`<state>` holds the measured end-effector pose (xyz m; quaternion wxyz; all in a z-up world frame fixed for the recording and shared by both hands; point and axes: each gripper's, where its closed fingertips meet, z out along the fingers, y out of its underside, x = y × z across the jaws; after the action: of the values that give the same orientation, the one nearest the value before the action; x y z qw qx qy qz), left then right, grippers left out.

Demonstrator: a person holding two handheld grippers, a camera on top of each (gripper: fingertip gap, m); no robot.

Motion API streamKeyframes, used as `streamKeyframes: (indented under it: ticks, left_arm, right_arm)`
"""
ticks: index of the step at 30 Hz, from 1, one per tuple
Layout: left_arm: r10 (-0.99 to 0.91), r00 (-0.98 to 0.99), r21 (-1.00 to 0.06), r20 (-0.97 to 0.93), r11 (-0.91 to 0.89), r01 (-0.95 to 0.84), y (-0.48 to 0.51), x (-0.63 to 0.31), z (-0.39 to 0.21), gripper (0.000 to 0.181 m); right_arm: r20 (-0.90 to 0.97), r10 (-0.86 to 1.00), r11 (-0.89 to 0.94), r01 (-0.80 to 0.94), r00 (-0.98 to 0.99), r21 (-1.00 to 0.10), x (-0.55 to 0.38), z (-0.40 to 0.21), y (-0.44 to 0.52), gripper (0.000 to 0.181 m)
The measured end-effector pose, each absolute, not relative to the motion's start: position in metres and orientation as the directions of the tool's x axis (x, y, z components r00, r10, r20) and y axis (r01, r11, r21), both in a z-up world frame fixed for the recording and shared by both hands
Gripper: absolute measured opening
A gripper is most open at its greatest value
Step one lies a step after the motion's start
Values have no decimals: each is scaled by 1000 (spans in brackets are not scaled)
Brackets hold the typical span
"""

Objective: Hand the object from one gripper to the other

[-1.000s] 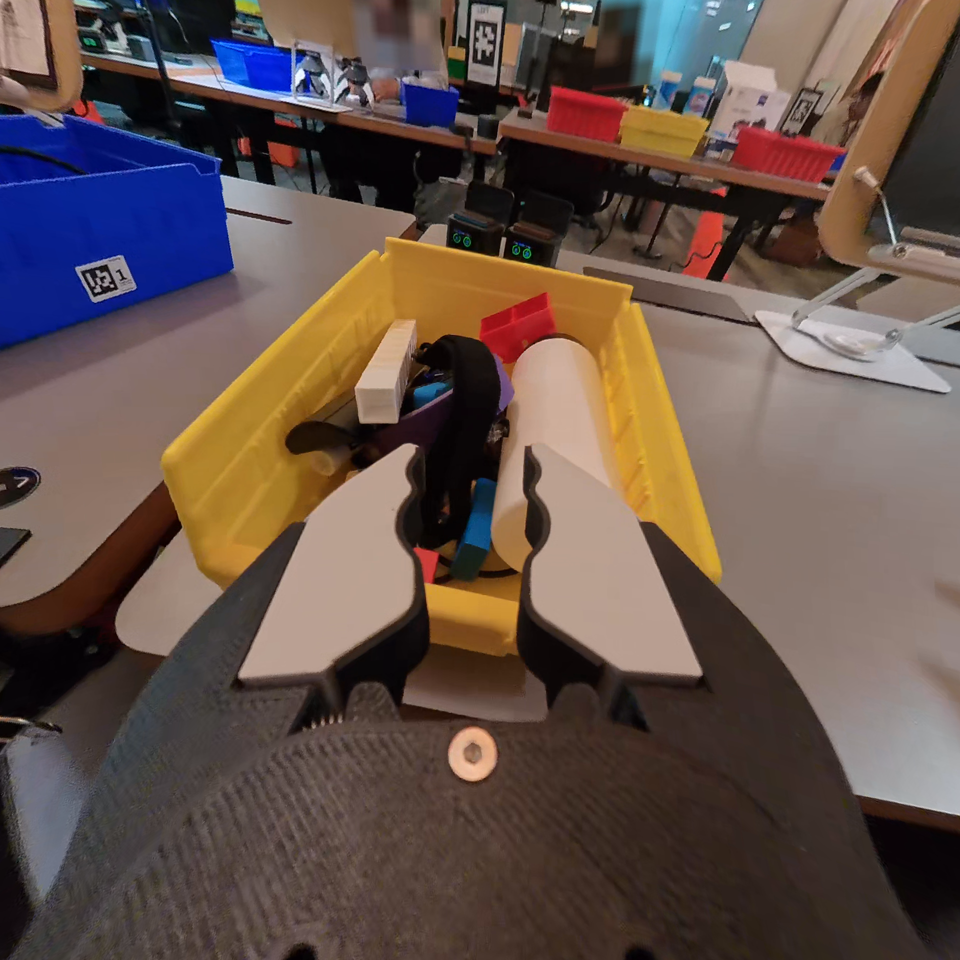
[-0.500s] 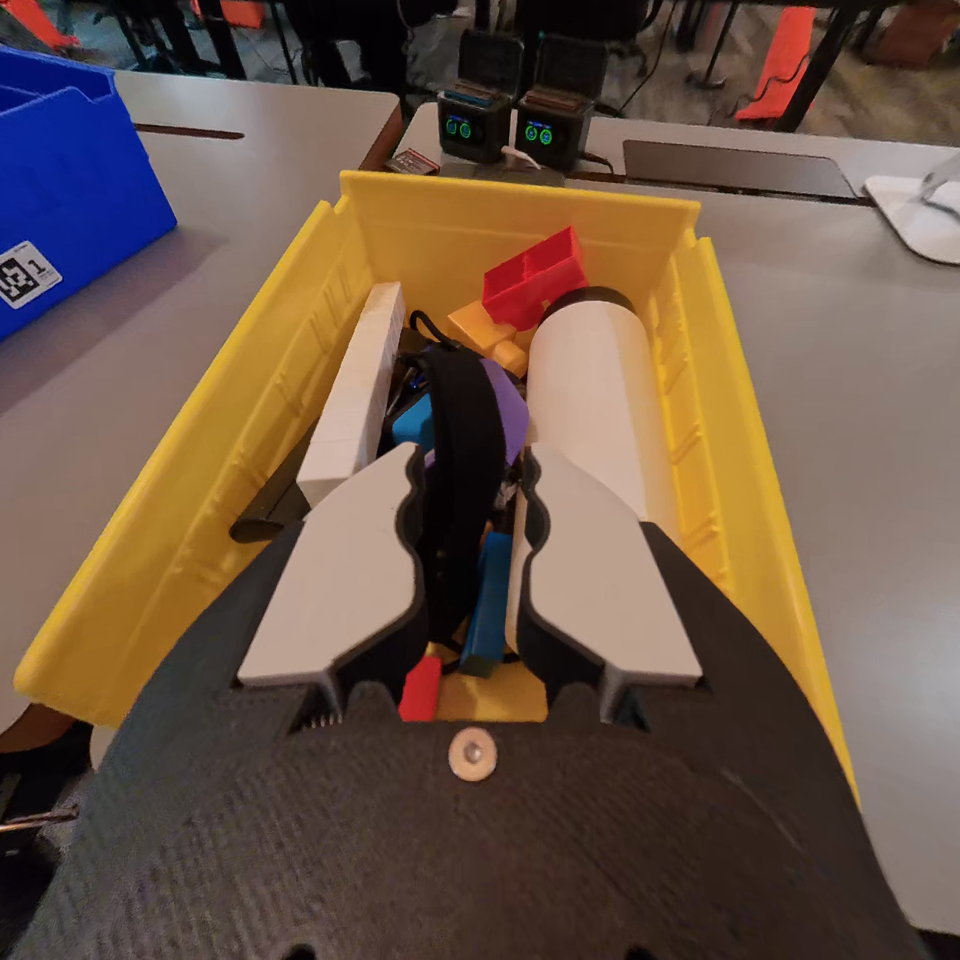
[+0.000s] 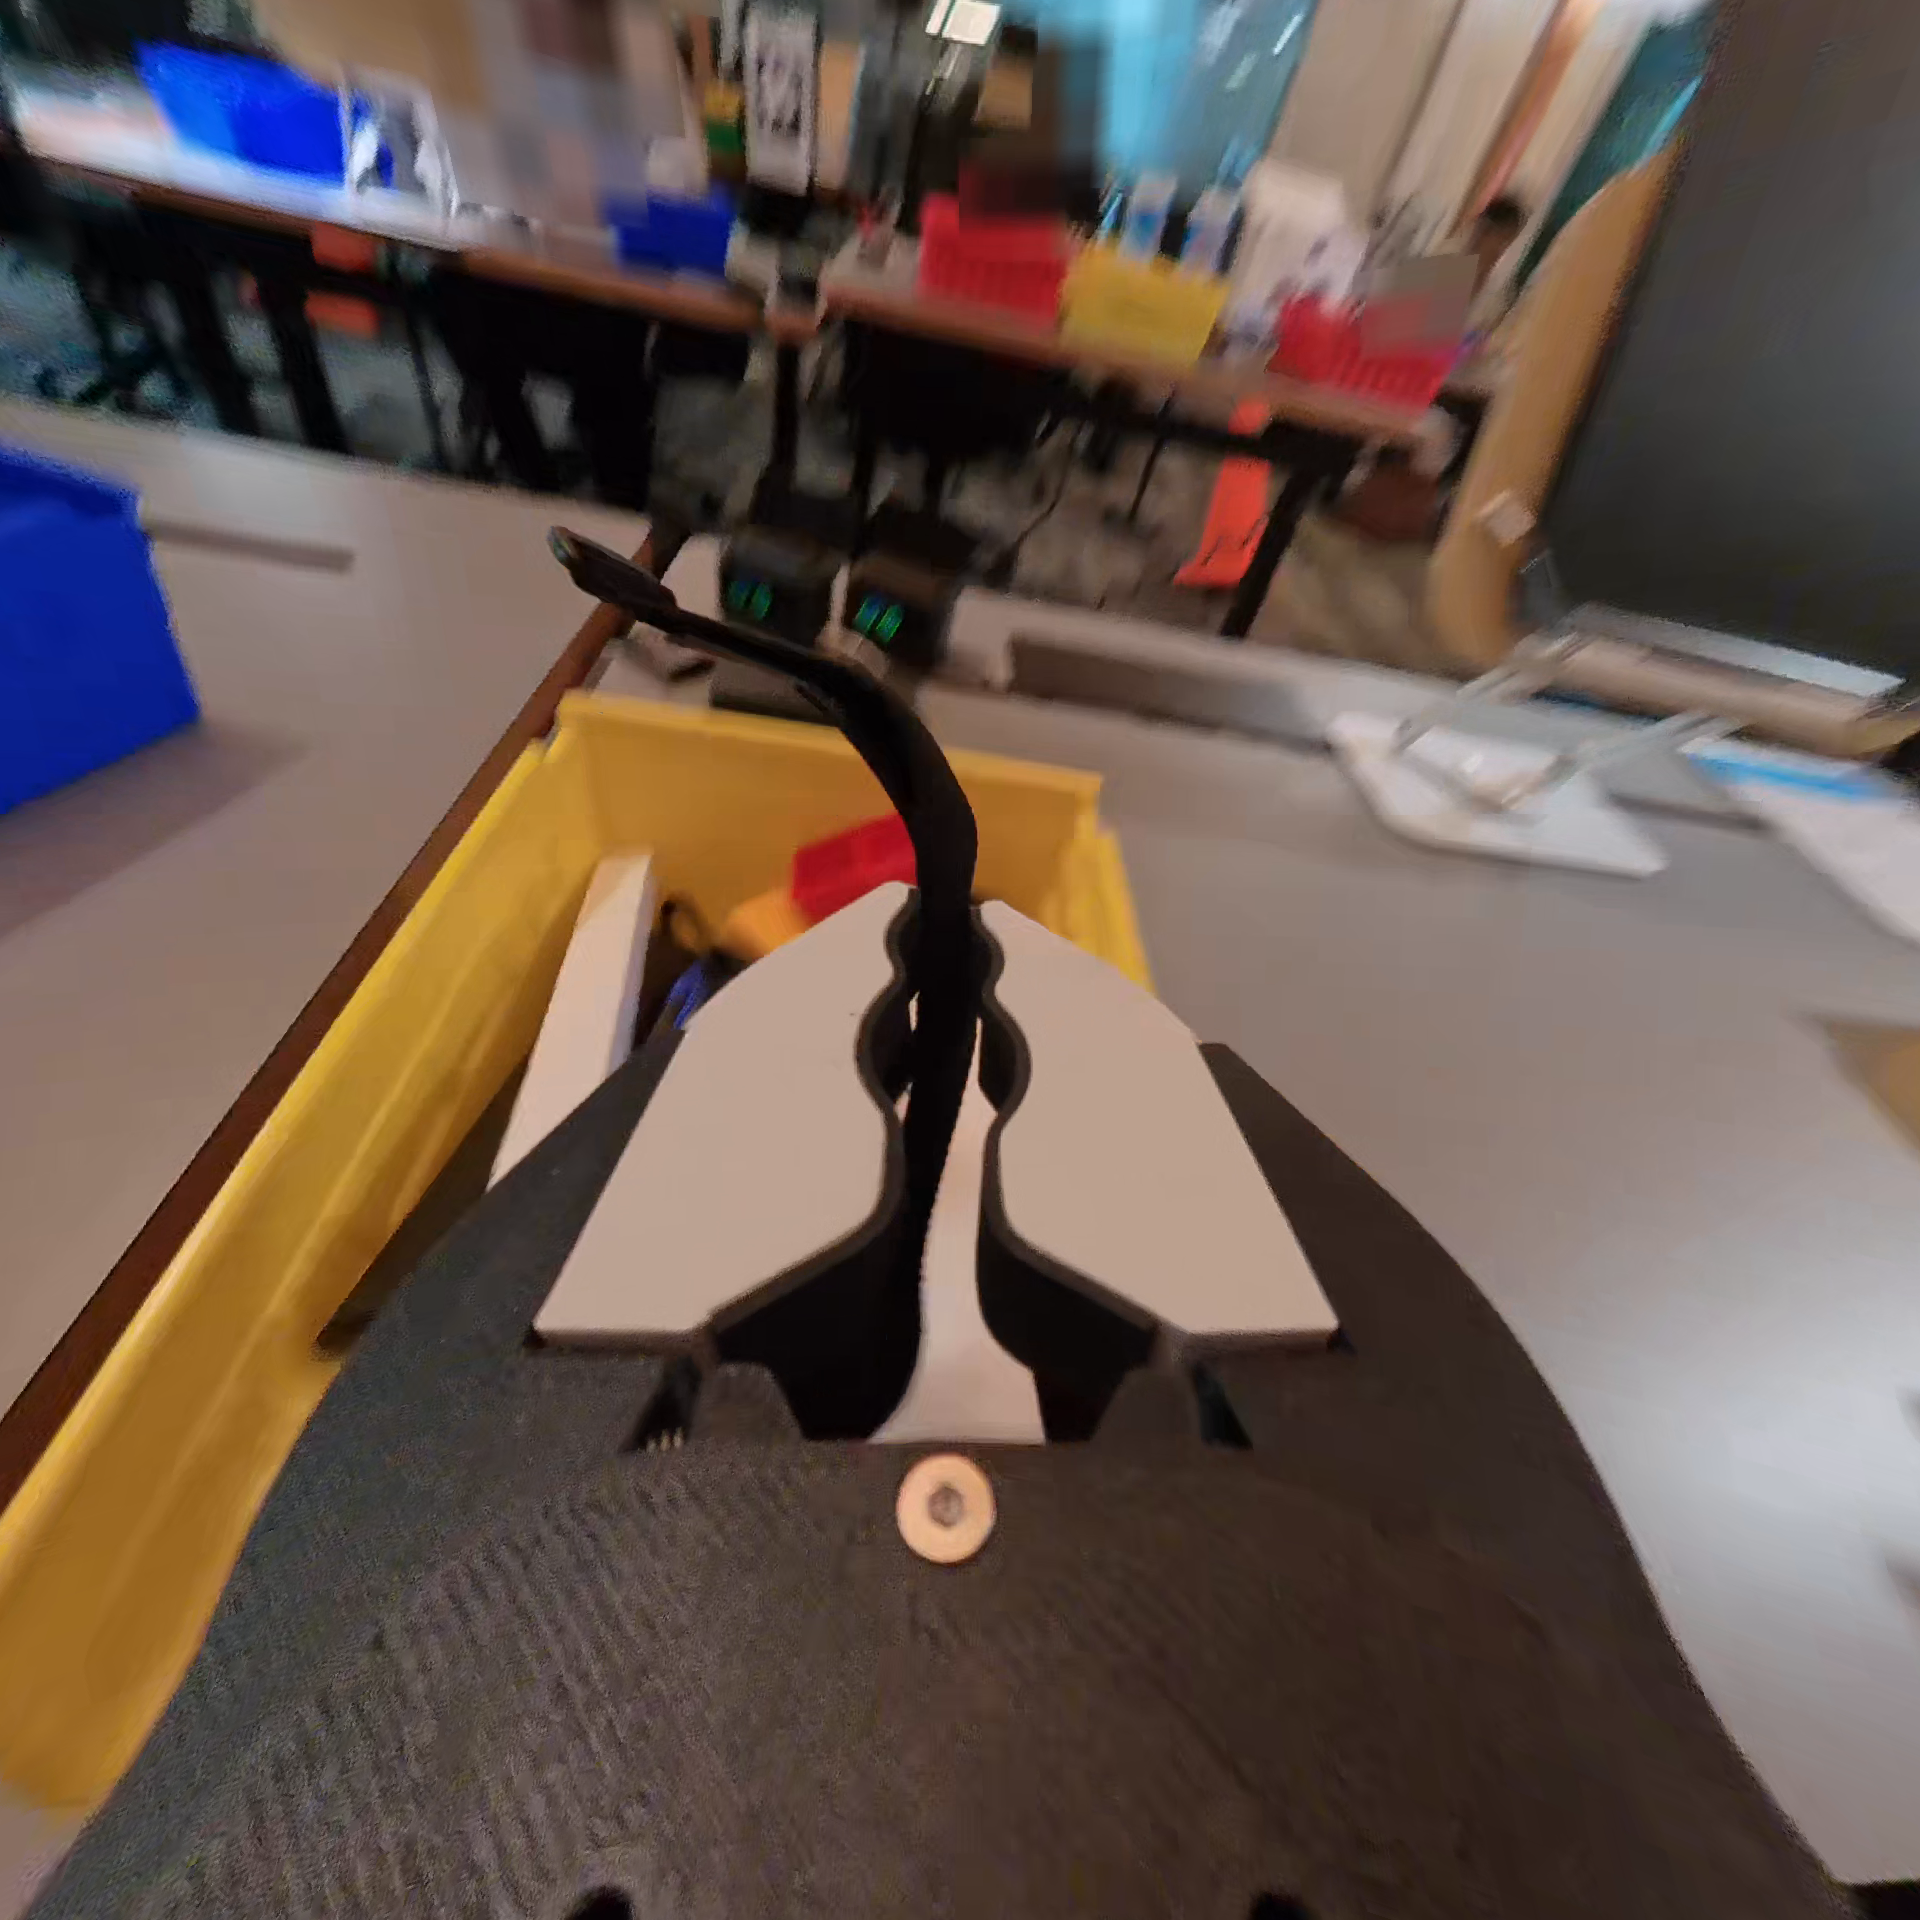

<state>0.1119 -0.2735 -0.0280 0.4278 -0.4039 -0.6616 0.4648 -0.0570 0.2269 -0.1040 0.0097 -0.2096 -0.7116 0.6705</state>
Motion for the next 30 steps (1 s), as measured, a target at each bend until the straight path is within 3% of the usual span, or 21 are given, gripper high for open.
streamKeyframes:
  ticks: [4, 8, 14, 22, 25, 30]
  left_arm:
    - [970, -51, -971, 236, 233, -59, -210, 99, 42, 5]
    - [924, 285, -944, 255, 302, -133, -111, 70, 73, 4]
    - [784, 570, -955, 247, 298, 4, 55, 26, -5, 6]
    - [649, 745, -988, 154, 82, 132, 181, 27, -84, 6]
    - [635, 761, -991, 130, 52, 127, 195, 27, -89, 6]
    - [608, 778, -986, 157, 50, 159, 189, 25, -98, 13]
  right_arm:
    - [-247, 309, 25, 267, -918, -963, -55, -104, 222, 59]
    - [-294, 288, -66, 287, -912, -956, -52, -85, 211, 59]
    - [-523, 78, -386, 458, -849, -800, -33, -40, 192, 59]
    - [-526, -130, -171, 542, -840, -823, 5, -68, 168, 47]
    - [-489, -159, -156, 511, -857, -845, 6, -65, 170, 18]
    - [-420, -134, -158, 437, -898, -885, 10, -62, 172, 6]
